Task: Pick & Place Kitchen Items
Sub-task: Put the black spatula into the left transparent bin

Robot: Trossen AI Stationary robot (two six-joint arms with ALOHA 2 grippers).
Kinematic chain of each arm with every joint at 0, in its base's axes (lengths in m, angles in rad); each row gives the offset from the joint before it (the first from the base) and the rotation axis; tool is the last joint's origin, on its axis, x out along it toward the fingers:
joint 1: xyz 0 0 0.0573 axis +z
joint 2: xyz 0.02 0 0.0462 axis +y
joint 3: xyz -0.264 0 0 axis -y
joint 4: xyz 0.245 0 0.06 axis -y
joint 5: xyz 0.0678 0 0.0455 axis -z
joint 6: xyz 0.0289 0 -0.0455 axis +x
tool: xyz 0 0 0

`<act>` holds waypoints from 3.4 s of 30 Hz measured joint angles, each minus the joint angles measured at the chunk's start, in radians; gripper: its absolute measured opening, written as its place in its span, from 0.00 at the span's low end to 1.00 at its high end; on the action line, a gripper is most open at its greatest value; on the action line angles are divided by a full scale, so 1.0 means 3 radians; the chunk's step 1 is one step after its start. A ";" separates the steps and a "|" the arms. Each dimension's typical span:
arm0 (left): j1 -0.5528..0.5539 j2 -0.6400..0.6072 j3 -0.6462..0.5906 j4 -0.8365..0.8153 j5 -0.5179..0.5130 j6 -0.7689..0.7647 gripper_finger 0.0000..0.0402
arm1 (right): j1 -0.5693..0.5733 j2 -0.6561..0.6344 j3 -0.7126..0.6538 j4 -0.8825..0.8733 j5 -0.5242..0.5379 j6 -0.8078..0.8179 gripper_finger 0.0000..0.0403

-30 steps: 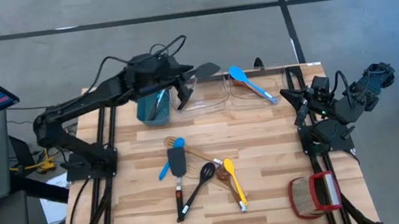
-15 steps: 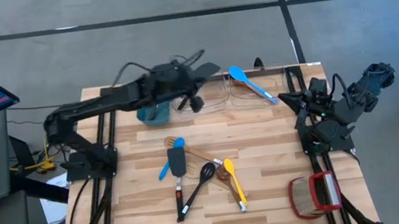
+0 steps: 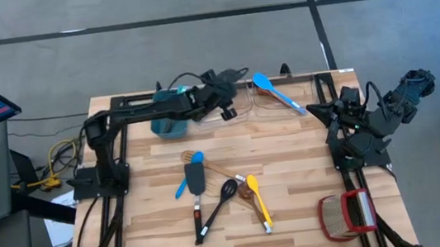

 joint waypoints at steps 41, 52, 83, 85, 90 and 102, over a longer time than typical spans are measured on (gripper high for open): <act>0.0493 0.0710 -0.0007 0.0690 0.0387 0.0519 0.48 | -0.0010 0.0000 0.0000 -0.0196 0.0037 0.0004 0.00; 0.0520 0.0693 0.0001 0.0824 0.0377 0.0491 0.35 | -0.0010 0.0000 0.0000 -0.0187 0.0037 0.0004 0.00; 0.0484 0.0627 0.0004 0.0935 0.0549 0.0237 0.01 | -0.0009 0.0000 0.0000 -0.0171 0.0037 0.0004 0.00; 0.0478 0.0627 0.0004 0.0936 0.0518 0.0258 0.01 | -0.0009 0.0000 0.0000 -0.0172 0.0037 0.0003 0.00; 0.0478 0.0573 0.0002 0.0915 0.0284 0.0342 0.00 | -0.0009 0.0000 0.0000 -0.0173 0.0037 0.0003 0.00; 0.0482 0.0365 -0.0001 0.0941 0.0057 0.0501 0.00 | -0.0009 0.0000 0.0000 -0.0173 0.0037 0.0003 0.00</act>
